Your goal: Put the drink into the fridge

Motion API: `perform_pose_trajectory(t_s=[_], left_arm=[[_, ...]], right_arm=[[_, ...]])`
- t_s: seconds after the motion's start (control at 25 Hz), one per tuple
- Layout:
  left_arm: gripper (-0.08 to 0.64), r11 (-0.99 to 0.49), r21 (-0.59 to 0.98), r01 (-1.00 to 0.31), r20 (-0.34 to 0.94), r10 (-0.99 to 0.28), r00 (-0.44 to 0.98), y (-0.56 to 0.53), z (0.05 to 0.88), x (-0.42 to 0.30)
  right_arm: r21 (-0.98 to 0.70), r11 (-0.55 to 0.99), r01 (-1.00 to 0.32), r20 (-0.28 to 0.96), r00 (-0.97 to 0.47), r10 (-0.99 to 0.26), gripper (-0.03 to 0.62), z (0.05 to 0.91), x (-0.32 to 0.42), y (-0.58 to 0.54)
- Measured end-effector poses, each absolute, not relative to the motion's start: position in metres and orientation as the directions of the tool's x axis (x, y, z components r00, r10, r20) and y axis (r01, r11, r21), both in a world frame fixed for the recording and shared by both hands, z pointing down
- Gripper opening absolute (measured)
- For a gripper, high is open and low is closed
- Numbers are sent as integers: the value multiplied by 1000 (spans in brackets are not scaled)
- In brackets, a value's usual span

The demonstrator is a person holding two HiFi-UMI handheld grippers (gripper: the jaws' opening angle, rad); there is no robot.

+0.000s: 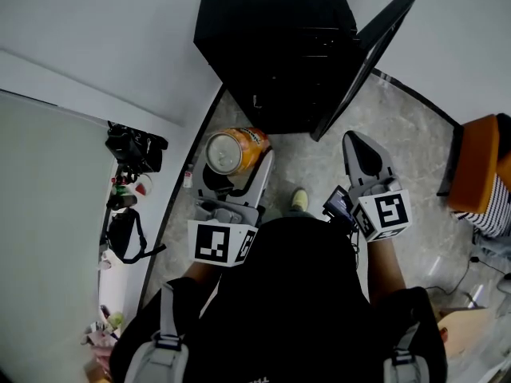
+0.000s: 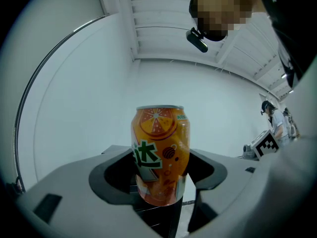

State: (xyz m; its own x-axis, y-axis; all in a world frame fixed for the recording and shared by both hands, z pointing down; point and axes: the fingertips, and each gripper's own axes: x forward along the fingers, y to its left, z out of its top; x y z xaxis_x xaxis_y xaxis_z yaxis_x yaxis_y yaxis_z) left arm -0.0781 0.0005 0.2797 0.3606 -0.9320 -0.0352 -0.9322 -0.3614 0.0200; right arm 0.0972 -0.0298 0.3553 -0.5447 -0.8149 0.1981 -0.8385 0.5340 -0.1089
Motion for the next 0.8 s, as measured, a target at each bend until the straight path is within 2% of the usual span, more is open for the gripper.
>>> perform_pose_trajectory(t_s=[0.12,0.36,0.6,0.8], left_arm=[[330,-353,18,-935,-36,-935,353,-5,279,-74],[330,-345,8,-938,-38,-938,345,-11,278,-64],[330,-347,4,-938,-41,-937,346,-16,276,-57],[330,-347,7,-938,-49,-937,346,-16,272,-49]], right_arm=[[-90,538,-838,157,-546,-823,12,350,102,-40],[-115,536,-837,187,-548,-815,12,358,112,-44],[-108,540,-835,138,-551,-823,12,354,119,-51],[-108,538,-836,143,-549,-824,12,352,128,-51]])
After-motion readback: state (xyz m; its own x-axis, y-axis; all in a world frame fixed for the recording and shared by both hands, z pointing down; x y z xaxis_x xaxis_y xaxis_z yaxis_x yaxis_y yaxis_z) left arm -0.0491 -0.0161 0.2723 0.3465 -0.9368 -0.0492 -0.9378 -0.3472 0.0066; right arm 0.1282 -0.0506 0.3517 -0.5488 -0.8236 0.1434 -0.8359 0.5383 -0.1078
